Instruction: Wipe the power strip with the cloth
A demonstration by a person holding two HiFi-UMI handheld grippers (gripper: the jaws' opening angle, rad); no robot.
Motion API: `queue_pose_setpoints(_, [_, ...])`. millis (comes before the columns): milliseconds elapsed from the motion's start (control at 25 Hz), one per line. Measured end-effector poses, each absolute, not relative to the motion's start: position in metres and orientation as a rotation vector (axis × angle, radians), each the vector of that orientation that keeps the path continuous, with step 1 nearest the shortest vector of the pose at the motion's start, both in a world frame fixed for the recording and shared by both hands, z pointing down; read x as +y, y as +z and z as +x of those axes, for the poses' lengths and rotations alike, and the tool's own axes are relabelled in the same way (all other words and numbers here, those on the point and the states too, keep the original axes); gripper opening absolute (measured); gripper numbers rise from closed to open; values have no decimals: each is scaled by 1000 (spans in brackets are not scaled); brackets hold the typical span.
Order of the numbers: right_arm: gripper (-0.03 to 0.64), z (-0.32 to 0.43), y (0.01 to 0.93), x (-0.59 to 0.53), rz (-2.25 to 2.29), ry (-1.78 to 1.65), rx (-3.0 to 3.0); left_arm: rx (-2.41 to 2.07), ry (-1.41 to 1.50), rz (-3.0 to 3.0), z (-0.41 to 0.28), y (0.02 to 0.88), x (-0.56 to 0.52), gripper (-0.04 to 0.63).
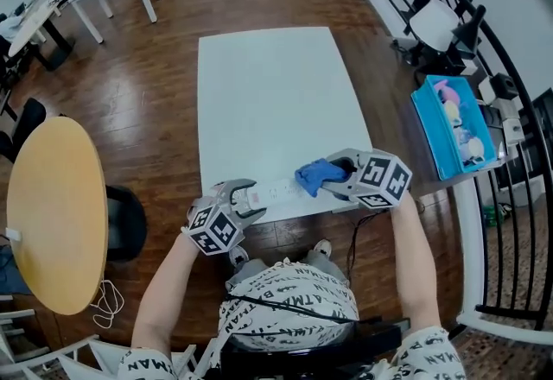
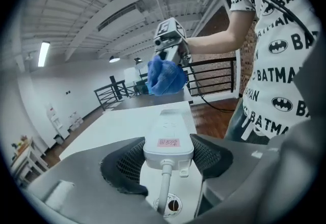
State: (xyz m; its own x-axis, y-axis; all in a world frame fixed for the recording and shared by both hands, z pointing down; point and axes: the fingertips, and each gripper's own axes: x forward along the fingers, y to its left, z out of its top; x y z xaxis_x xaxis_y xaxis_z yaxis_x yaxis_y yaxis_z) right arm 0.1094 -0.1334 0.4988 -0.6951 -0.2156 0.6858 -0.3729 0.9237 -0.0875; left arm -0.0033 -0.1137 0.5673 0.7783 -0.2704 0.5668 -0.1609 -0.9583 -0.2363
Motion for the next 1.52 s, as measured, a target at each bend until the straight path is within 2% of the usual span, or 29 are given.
queue_pose_setpoints(280, [141,188,522,-133,941,545,-2290,330,-1029,-2859,-5,616,-158,281])
queue_pose_setpoints(520, [141,215,532,-121,1195,697,-2278,245,-1077,-2931,12,646,-178,281])
queue_pose_setpoints(720, [141,221,546,-104,1235,781,-2260,182,-1130,-2950,21,664,-186,281])
queue_pose_setpoints(1120, [141,205,565,-101,1233,833,-2234,102,-1434,-2816,9,720,-186,282])
queue_pose_setpoints(1520, [141,188,577,-97,1174,862,-2252,118,-1524,-2819,7,730,-186,291])
